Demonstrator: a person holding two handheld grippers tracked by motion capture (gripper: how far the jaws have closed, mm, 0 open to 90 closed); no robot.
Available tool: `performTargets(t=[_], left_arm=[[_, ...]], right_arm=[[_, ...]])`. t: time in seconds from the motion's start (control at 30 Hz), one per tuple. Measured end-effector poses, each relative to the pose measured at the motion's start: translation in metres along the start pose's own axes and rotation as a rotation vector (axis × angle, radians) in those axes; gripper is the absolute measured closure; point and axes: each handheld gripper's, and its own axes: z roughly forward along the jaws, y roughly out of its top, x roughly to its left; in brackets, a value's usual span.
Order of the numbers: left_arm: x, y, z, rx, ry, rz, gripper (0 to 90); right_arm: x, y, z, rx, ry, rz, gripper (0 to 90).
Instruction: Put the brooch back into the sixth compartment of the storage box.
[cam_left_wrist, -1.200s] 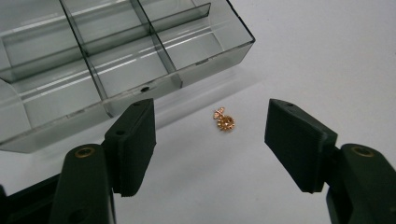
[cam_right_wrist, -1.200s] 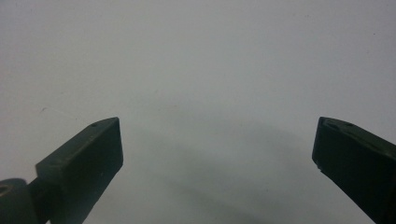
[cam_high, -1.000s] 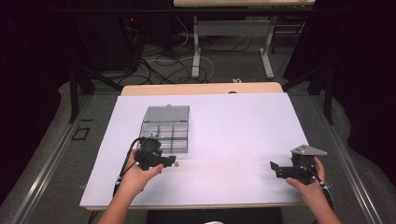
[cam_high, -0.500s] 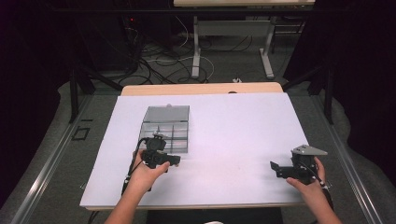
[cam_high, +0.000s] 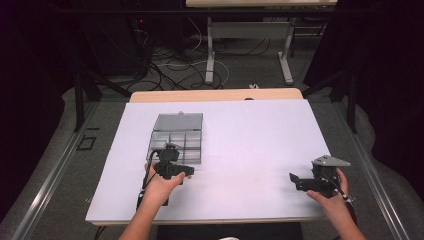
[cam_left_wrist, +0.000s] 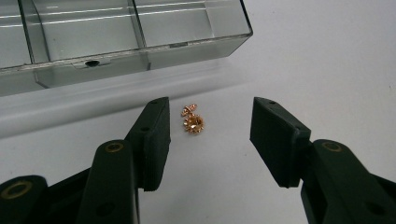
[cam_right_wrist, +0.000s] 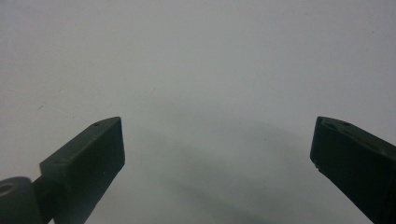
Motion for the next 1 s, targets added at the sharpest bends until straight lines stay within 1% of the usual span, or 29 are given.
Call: performTargets(t=[0.07,0.13,0.23,0.33,0.4,0.47,0.53,0.57,0.67,0.73,0.8,0.83,0.9,0.97,1.0], left_arm=[[0.0,0.0,0.002,-0.005,0.0,-0.009,50.5],[0.0,0.001,0.002,-0.012,0.013,-0.01,50.8],[0.0,0.002,0.004,-0.006,0.004,-0.022,51.5],[-0.001,0.001,0.008,-0.019,0.017,-0.044,51.3],[-0.001,0.0,0.009,-0.02,0.029,-0.045,50.5],[-0.001,-0.001,0.012,-0.025,0.028,-0.05,51.3],[-0.002,-0.003,0.014,-0.013,0.032,-0.052,51.5],[-0.002,-0.003,0.016,-0.016,0.037,-0.054,51.8],[-0.003,-0.005,0.019,0.001,0.046,-0.049,54.8],[-0.003,-0.006,0.022,-0.006,0.049,-0.052,55.5],[-0.003,-0.007,0.025,0.001,0.054,-0.055,56.9],[-0.003,-0.007,0.026,-0.001,0.055,-0.06,57.9],[-0.002,-0.007,0.026,0.014,0.049,-0.06,58.8],[-0.002,-0.006,0.028,0.016,0.055,-0.067,59.7],[-0.002,-0.006,0.028,0.017,0.048,-0.067,60.5]], right_arm=[[0.0,0.0,0.0,0.001,0.0,0.0,2.8],[0.0,0.0,0.0,0.001,0.001,-0.001,2.8],[0.0,0.0,0.001,0.004,0.004,-0.003,2.8],[0.0,0.0,0.001,0.005,0.001,0.001,2.9],[-0.001,0.0,0.001,0.005,0.003,-0.002,3.0],[-0.001,0.0,0.001,0.003,0.001,-0.003,3.1],[-0.001,0.0,0.001,0.003,0.001,-0.004,3.1],[-0.001,0.0,0.001,0.003,0.001,-0.004,3.2],[-0.001,0.0,0.001,0.005,0.004,-0.003,3.4],[0.0,-0.001,0.002,0.008,0.006,-0.004,3.4],[0.0,-0.001,0.002,0.009,0.006,-0.007,3.5],[0.0,-0.001,0.002,0.01,0.008,-0.005,3.5],[0.0,-0.001,0.002,0.01,0.008,-0.007,3.6],[0.0,0.0,0.002,0.01,0.009,-0.004,3.6],[0.0,-0.001,0.002,0.012,0.009,-0.003,3.7]])
